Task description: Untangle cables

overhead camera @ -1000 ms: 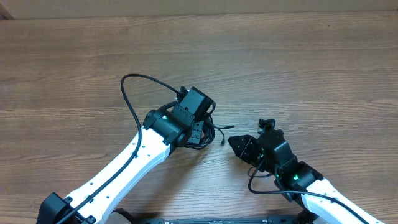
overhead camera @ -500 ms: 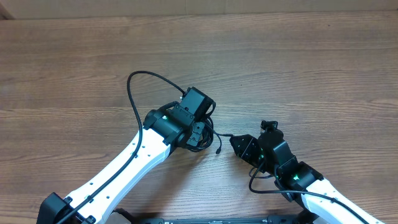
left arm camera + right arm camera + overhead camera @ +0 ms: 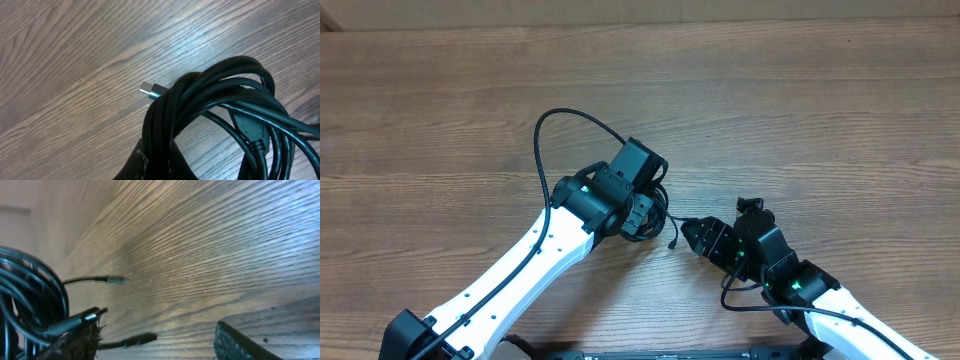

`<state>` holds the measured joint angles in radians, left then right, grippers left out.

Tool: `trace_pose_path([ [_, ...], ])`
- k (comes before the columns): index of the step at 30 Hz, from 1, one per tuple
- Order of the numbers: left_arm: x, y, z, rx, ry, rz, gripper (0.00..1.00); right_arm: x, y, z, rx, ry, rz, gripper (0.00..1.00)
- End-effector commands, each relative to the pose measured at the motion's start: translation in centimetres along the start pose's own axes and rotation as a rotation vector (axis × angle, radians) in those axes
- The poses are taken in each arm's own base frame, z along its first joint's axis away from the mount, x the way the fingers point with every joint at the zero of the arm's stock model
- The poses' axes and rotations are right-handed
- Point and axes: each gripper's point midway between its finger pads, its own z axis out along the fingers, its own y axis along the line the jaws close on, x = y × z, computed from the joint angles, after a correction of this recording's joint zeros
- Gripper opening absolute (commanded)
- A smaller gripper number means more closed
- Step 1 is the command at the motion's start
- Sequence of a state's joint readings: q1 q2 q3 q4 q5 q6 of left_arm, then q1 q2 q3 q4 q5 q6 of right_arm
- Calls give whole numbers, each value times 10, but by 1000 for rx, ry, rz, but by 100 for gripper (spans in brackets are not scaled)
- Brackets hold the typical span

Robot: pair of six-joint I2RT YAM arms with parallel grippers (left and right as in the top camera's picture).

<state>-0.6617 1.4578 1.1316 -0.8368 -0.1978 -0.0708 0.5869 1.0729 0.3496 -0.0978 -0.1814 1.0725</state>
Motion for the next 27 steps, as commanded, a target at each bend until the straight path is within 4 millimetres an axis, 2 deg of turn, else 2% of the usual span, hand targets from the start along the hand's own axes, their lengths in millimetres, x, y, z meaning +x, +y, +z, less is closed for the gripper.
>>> trace_pose_path([
  [1, -5, -5, -3, 27, -23, 10, 4, 13, 14, -2, -59, 88, 23, 79],
  [3, -8, -6, -3, 28, -33, 6, 4, 25, 22, -4, -93, 161, 89, 84],
  [7, -12, -6, -3, 29, -51, -29, 4, 39, 30, -8, -120, 256, 201, 85],
  [14, -14, -3, -3, 10, -57, -30, 4, 48, 34, -11, -137, 312, 223, 85],
  [16, -14, -3, -3, 10, -61, -31, 4, 47, 35, -11, -139, 310, 222, 89],
  [20, -15, -3, -3, 15, -63, -31, 4, 37, 47, -10, -197, 263, 165, 93],
  [24, -15, -3, -3, 15, -62, -31, 4, 19, 59, -10, -247, 168, 137, 93],
  [27, -14, -9, -3, 46, -58, -30, 4, 0, 59, -8, -240, 60, 145, 93],
])
